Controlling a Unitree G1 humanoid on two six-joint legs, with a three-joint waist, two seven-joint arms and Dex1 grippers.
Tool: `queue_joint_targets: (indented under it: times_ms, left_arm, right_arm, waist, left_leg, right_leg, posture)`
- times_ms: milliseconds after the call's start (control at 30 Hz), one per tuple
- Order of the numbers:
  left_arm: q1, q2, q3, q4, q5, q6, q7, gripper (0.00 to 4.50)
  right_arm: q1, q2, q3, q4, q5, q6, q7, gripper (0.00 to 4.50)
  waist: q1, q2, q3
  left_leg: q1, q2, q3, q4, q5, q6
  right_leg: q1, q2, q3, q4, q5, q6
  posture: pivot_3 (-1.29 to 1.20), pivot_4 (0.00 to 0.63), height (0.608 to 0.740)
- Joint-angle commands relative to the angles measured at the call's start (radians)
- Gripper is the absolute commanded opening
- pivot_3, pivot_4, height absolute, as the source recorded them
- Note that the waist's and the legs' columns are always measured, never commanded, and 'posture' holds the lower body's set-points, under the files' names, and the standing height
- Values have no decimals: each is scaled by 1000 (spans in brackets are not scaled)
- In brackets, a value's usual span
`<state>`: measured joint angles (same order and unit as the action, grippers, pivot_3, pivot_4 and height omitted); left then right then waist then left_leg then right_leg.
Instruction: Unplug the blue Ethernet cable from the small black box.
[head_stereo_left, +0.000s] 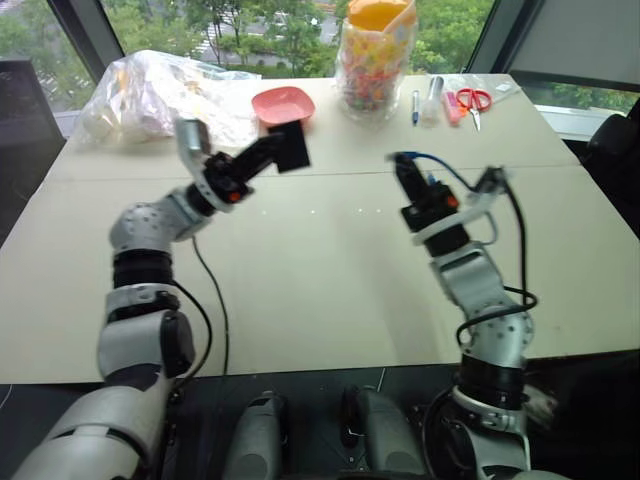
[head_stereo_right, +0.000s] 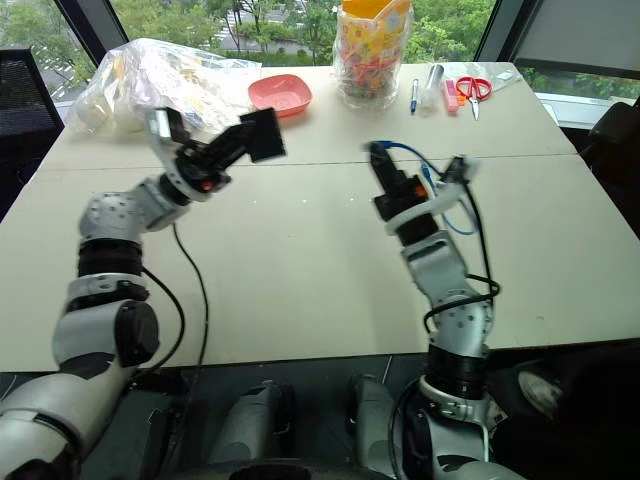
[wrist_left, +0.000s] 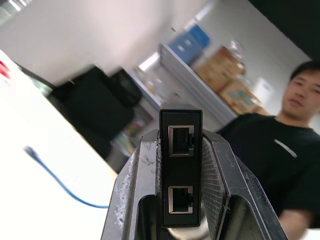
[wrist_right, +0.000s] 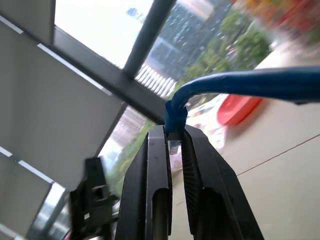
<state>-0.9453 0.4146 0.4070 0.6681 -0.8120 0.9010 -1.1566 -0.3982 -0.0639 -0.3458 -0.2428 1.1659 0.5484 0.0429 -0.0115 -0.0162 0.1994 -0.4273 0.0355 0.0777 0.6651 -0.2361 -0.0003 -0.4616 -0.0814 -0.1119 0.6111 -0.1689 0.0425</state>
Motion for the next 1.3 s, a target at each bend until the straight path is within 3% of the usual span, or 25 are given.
queue_joint_targets:
  times_ms: [33,167,367,467,600,667,767,933,1067,1133,1300]
  left_arm:
    - [-28,-6,-7,-4,4,-37,-5,470]
    - [-12,-147,-135,-60,206,-354,159,470]
    - [18,-289,-252,-47,358,-635,234,470]
    - [9,-339,-287,8,411,-732,255,470]
    - [-15,-369,-295,97,448,-820,278,470]
    - [-32,-387,-311,171,490,-904,306,470]
    - [-52,-409,-347,281,565,-1033,331,470]
    - [-79,-443,-358,441,634,-1159,387,470]
    - [-94,-449,-360,514,664,-1202,376,470]
    - [-102,-448,-359,529,674,-1214,362,1531]
    - [-106,-431,-360,524,688,-1207,325,3682]
  right_arm:
    - [-20,-20,-12,6,23,-4,10,49]
    - [-73,-147,51,199,-250,-2,-48,49]
    - [-152,-211,92,403,-459,-58,-20,49]
    - [-169,-215,76,468,-515,-91,-8,1241]
    - [-152,-214,73,453,-554,-77,-1,3329]
    - [-84,-222,104,349,-539,17,15,4443]
    - [70,-235,165,86,-417,195,92,4443]
    - [279,-253,172,-262,-193,303,198,4443]
    - [308,-252,137,-305,-174,290,159,4443]
    - [304,-251,117,-296,-174,279,145,4500]
    - [306,-270,111,-276,-193,261,168,4500]
  waist:
    - [2,0,0]
    - [18,0,0]
    - [18,0,0]
    - [18,0,0]
    - [16,0,0]
    - [19,0,0]
    - [25,0,0]
    - [26,0,0]
    - [20,0,0]
    - [22,0,0]
    - [24,0,0]
  left_leg:
    - [0,0,0,0,0,0]
    - [1,-1,0,1,0,0]
    - [-1,-4,3,0,-1,3]
    - [-1,-3,3,-1,-1,3]
    - [0,-3,3,-1,-1,3]
    - [0,-2,2,0,-1,3]
    - [-1,-2,1,0,-2,4]
    - [-3,-1,0,0,-3,5]
    - [-2,1,1,0,-3,5]
    - [-3,3,1,0,-3,5]
    - [-5,3,2,0,-3,5]
  right_leg:
    - [0,0,0,0,0,0]
    - [2,-3,0,-1,-2,-2]
    - [0,-4,0,-1,-1,2]
    - [0,-1,1,-1,-1,2]
    - [0,0,0,-1,-1,3]
    - [0,0,0,-1,-1,3]
    - [0,-1,0,-1,-2,3]
    - [0,-2,0,-3,-2,4]
    - [2,-1,-2,-10,0,3]
    - [5,0,-4,-15,3,0]
    - [3,-1,-4,-16,3,1]
  posture:
    - [0,150,740]
    - [0,150,740]
    - [0,150,740]
    - [0,150,740]
    - [0,150,740]
    - [0,150,740]
    - [0,150,740]
    - [0,150,740]
    - [0,150,740]
    - [0,150,740]
    - [0,150,740]
